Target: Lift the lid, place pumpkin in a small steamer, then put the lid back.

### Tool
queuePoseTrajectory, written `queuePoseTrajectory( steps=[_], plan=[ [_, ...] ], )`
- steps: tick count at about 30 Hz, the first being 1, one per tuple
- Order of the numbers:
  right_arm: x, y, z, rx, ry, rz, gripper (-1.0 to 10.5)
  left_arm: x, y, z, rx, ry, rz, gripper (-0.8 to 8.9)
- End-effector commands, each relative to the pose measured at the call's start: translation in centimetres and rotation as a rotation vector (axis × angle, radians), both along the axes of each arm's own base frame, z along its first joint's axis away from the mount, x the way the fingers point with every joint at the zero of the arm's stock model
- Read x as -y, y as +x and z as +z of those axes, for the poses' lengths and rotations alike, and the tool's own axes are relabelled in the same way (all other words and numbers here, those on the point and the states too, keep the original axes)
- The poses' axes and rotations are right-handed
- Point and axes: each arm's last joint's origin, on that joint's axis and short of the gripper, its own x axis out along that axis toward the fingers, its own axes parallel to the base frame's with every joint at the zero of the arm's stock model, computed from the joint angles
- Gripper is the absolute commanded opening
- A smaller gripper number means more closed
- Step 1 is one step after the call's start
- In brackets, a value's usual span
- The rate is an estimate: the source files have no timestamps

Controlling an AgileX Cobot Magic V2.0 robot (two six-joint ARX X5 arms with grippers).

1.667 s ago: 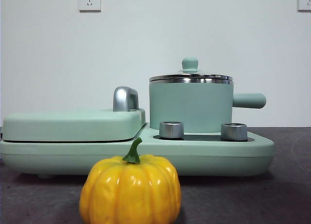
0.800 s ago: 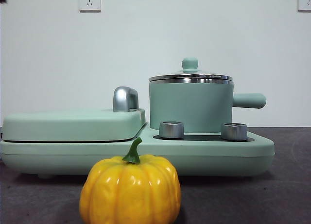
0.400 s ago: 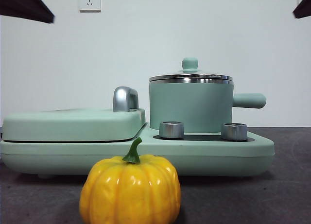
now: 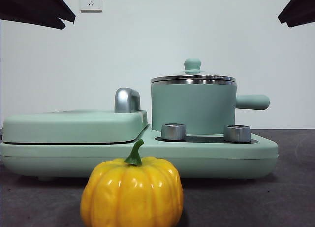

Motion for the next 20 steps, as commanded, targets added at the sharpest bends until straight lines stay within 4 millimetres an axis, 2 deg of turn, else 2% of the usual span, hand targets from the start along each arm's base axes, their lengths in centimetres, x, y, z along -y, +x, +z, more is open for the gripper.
queuePoseTrajectory(
  steps=[1,7,10,14,20],
  plan=[
    [0.0,0.1,0.5,0.022,-0.006,0.004,2.4,0.2,0.1,0.9,0.037,-0.004,-0.013,2.23],
    [0.0,0.1,0.6,0.024,-0.005,0.005,2.4,0.9,0.0,0.9,0.047,-0.002,-0.05,2.24],
    [0.0,0.1,0.6,0.024,-0.005,0.005,2.4,1.9,0.4,0.8,0.076,-0.005,-0.09,2.3],
    [0.0,0.1,0.6,0.024,-0.005,0.005,2.4,4.1,1.7,0.4,0.135,-0.019,-0.119,2.87],
    [0.0,0.1,0.6,0.024,-0.005,0.004,2.4,7.7,4.2,0.0,0.132,-0.029,-0.153,2.85]
  ],
)
